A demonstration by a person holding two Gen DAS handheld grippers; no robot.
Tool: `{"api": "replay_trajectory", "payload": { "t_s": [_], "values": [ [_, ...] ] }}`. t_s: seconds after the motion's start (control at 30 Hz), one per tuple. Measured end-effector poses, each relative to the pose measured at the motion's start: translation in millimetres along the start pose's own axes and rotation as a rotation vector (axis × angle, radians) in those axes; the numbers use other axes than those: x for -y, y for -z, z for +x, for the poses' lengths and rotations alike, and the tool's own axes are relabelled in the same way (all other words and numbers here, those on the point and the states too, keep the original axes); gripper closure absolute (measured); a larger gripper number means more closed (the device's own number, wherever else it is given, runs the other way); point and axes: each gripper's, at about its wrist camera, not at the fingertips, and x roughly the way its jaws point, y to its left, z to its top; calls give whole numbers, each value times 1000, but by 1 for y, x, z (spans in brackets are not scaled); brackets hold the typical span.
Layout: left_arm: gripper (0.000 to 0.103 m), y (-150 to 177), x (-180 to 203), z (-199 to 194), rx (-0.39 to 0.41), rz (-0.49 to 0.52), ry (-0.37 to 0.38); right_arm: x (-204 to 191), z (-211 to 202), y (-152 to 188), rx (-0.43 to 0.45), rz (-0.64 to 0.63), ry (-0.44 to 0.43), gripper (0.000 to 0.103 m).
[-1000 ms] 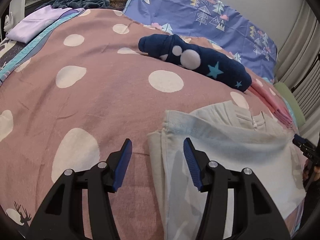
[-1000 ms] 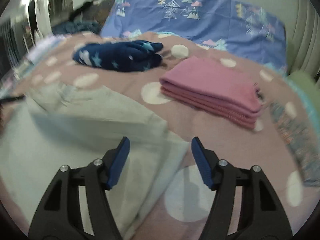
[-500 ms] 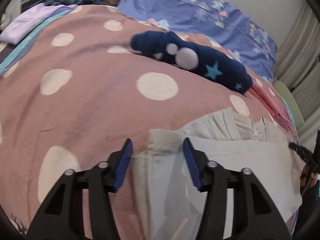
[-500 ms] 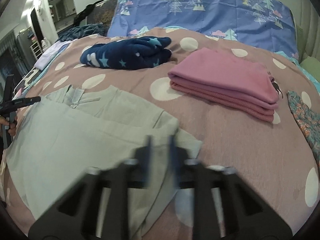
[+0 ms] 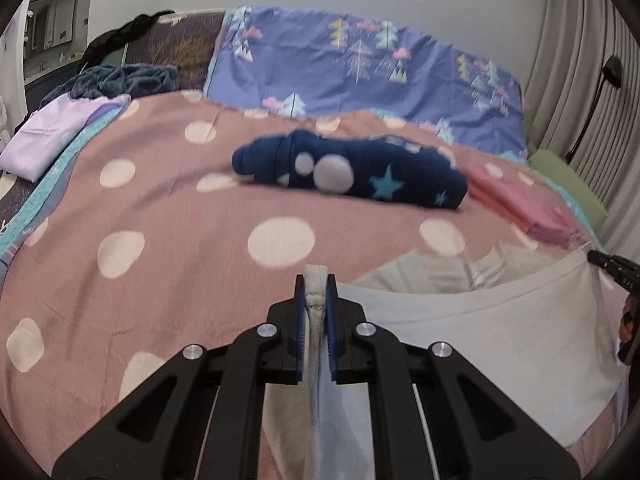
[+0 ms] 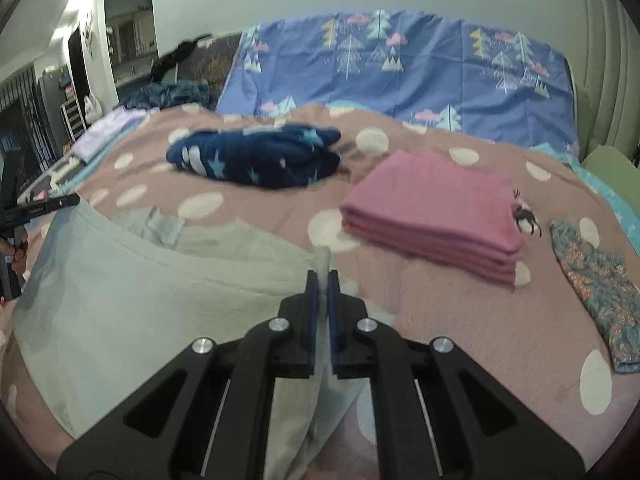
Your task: Fold small clothes
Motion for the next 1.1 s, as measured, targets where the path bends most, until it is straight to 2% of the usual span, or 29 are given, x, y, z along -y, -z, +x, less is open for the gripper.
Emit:
{"api": "replay_trajectory", "payload": {
  "t_s": [0.1, 0.17, 0.2, 0.23, 0.27, 0.3, 0.4, 0.47, 0.57, 0.67, 0.77, 0.83, 0.93, 1.1],
  "values": [
    [95, -14, -5, -3, 34, -11, -24, 4, -2, -16, 47, 15, 18, 98],
    [94, -23, -11, 6, 29, -37, -38, 14, 10, -30, 38, 56, 6, 95],
    [90, -23, -14, 16, 11, -54, -68, 17, 18, -33, 25, 67, 7, 82],
    [81, -22, -16, 24, -5, -67, -99, 21, 34, -32, -13, 79, 38, 75],
    [58, -20, -18, 30, -27, -83, -128, 22, 43, -29, -46, 86, 50, 71],
    [56, -17, -20, 34, -42, -101, -142, 24, 53, -21, -97, 102, 48, 71],
    [54, -1, -9, 28, -56, -106, -81, 28, 48, 5, -132, 127, 26, 70],
    [54, 13, 20, 18, -74, -40, -39, 38, 40, 20, -152, 156, 16, 70],
    [54, 36, 86, -2, -112, 82, 120, 62, 26, 38, -166, 287, -35, 71],
    [48, 67, 169, -24, -135, 246, 275, 87, 18, 49, -154, 471, -144, 84],
    [48, 100, 243, -38, -170, 354, 411, 100, 20, 56, -178, 584, -284, 84],
    [48, 120, 281, -40, -208, 390, 478, 101, 24, 58, -206, 591, -323, 77],
    [48, 146, 327, -38, -250, 470, 502, 98, 33, 52, -250, 530, -332, 69],
    [48, 171, 370, -35, -274, 569, 467, 103, 59, 37, -311, 522, -465, 52]
  ]
}}
